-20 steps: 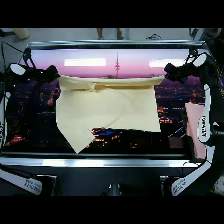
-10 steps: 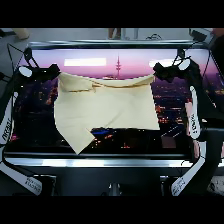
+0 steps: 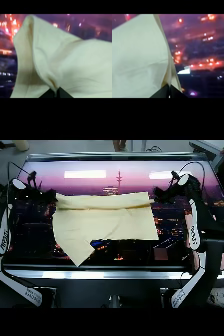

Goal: Fold the shirts.

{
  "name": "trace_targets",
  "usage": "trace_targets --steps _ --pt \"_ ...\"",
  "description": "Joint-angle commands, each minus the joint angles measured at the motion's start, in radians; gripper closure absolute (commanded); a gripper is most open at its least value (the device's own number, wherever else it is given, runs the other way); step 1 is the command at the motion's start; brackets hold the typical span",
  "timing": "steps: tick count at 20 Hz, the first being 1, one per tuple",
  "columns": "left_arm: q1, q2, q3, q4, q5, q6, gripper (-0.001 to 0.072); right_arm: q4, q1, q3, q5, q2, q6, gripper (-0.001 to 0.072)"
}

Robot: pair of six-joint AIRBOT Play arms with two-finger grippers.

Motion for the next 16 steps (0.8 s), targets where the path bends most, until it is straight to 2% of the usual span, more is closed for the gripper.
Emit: trace_targets --steps 1,2,3,4,5,6,7,9,11,12,16 --pt "-0.016 -0.03 -0.032 0.022 -0.121 -0.024 0.067 -0.027 0.035 -0.011 0.064 -0.048 -0.017 0.0697" --pt "-0.018 -0.026 -0.026 0.019 -0.122 -0.034 0.0648 -0.027 0.043 -0.01 0.029 -0.048 -0.016 0.0696" --pt "-0.014 -0.02 -0.011 0.019 -0.14 -0.033 0.0498 -0.026 0.043 -0.007 0.023 -0.039 0.0 0.0657" --pt "-0.005 -0.012 0.009 0.019 -0.169 -0.033 0.0326 -0.027 0.034 -0.003 0.033 -0.019 0.013 0.0498" --pt "0.008 0.003 0.029 0.02 -0.206 -0.032 0.0224 -0.029 0.023 -0.003 0.047 0.011 0.01 0.0391" --pt "0.026 0.027 0.034 0.02 -0.234 -0.031 0.0201 -0.031 0.002 -0.003 0.067 0.045 -0.006 0.0389" --pt "0.043 0.052 0.034 0.029 -0.261 -0.03 0.02 -0.031 -0.031 -0.003 0.103 0.082 -0.011 0.0346" --pt "0.076 0.108 0.006 0.064 -0.324 -0.029 0.0202 -0.031 -0.104 -0.006 0.253 0.13 -0.008 0.0324" --pt "0.088 0.193 -0.138 0.087 -0.34 -0.005 0.0203 -0.032 -0.143 -0.057 0.423 0.152 -0.038 0.0323" --pt "0.088 0.246 -0.254 0.087 -0.321 0.008 0.0203 -0.037 -0.143 -0.124 0.461 0.172 -0.066 0.0323" --pt "0.088 0.502 -0.8 0.075 -0.135 0.055 0.0203 -0.02 -0.124 -0.387 0.356 0.274 -0.098 0.0323"
